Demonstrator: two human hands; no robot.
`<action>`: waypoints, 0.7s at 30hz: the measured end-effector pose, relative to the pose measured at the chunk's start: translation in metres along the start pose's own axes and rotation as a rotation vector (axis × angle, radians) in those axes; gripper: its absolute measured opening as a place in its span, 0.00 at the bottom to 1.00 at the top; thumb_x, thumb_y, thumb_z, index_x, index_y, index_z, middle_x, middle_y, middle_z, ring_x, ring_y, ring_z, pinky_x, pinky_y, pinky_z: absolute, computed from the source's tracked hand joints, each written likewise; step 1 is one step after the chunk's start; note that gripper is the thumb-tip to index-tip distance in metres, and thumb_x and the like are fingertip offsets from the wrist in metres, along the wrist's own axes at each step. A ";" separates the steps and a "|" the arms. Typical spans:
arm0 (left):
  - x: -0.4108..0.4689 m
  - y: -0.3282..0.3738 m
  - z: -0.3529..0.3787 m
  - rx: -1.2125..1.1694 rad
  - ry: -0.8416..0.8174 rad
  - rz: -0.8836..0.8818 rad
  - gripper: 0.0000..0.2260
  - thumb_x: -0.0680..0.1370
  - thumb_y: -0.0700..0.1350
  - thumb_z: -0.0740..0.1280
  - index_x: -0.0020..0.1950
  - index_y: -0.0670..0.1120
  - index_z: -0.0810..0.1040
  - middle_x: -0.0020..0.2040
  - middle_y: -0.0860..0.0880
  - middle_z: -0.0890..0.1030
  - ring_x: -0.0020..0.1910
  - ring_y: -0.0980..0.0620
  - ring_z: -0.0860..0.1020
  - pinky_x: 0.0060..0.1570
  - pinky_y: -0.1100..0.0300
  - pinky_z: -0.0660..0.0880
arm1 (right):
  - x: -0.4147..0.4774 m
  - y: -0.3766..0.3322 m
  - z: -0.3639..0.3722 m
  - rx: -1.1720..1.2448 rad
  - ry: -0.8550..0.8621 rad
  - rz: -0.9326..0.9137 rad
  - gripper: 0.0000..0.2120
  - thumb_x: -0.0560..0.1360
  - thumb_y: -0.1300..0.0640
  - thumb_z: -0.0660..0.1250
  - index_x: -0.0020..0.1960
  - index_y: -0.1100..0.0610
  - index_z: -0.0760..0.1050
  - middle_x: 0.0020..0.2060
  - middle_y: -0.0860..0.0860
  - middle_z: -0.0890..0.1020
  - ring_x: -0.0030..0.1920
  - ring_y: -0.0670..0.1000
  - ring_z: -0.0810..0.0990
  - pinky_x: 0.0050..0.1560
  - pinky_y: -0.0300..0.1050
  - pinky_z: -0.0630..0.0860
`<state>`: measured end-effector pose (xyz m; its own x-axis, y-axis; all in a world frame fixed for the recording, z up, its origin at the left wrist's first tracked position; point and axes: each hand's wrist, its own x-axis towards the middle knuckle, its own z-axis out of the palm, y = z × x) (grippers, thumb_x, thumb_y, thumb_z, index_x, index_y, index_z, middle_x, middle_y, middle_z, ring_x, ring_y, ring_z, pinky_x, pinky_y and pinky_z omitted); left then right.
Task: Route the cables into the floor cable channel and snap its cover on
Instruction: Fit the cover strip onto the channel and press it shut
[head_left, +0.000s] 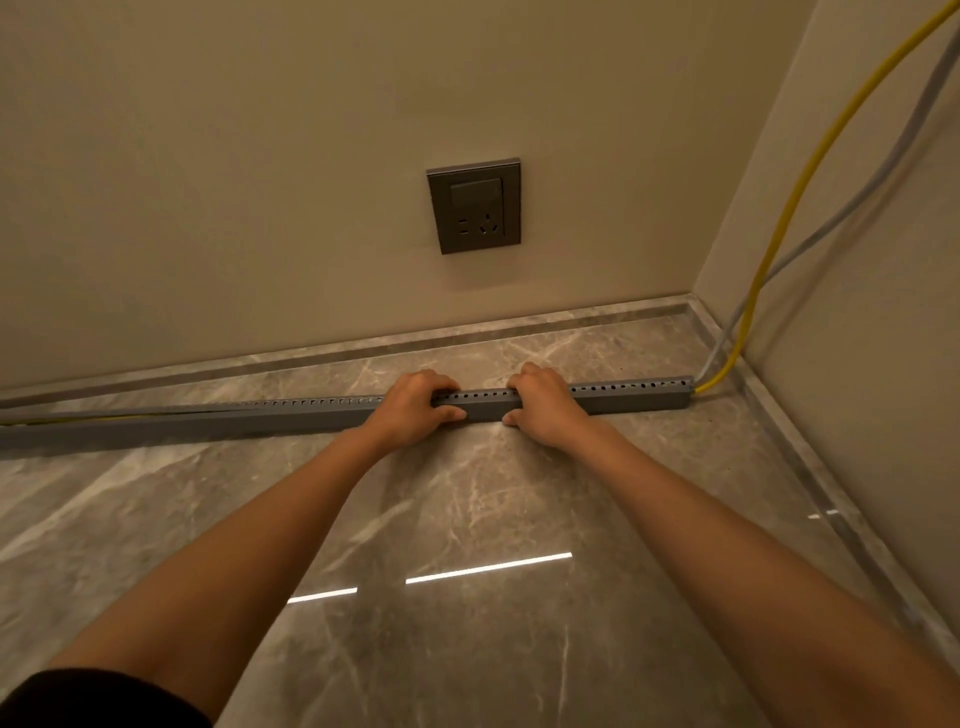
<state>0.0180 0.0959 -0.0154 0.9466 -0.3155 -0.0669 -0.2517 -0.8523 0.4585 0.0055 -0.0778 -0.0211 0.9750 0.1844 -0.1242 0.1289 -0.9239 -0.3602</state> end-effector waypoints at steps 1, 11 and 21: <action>-0.002 -0.007 -0.004 0.000 -0.003 0.005 0.15 0.73 0.45 0.70 0.57 0.42 0.78 0.54 0.40 0.80 0.52 0.44 0.76 0.52 0.55 0.71 | 0.001 -0.006 0.002 0.011 0.001 -0.001 0.18 0.74 0.55 0.68 0.60 0.62 0.73 0.60 0.58 0.73 0.61 0.59 0.71 0.63 0.50 0.67; -0.021 -0.090 -0.048 0.027 -0.054 0.003 0.18 0.71 0.46 0.72 0.59 0.42 0.77 0.56 0.42 0.80 0.54 0.46 0.76 0.52 0.57 0.70 | 0.018 -0.082 0.029 0.043 0.008 0.008 0.18 0.73 0.54 0.68 0.60 0.60 0.75 0.58 0.58 0.74 0.59 0.58 0.72 0.62 0.50 0.68; -0.018 -0.102 -0.048 0.282 -0.079 0.159 0.14 0.73 0.49 0.68 0.55 0.44 0.78 0.52 0.43 0.80 0.50 0.44 0.76 0.44 0.57 0.67 | 0.026 -0.107 0.040 0.047 0.034 0.028 0.18 0.70 0.53 0.71 0.57 0.59 0.76 0.56 0.57 0.75 0.57 0.58 0.72 0.59 0.51 0.68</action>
<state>0.0368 0.2086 -0.0187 0.8753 -0.4755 -0.0879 -0.4510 -0.8684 0.2060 0.0096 0.0397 -0.0226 0.9838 0.1466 -0.1032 0.0938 -0.9114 -0.4006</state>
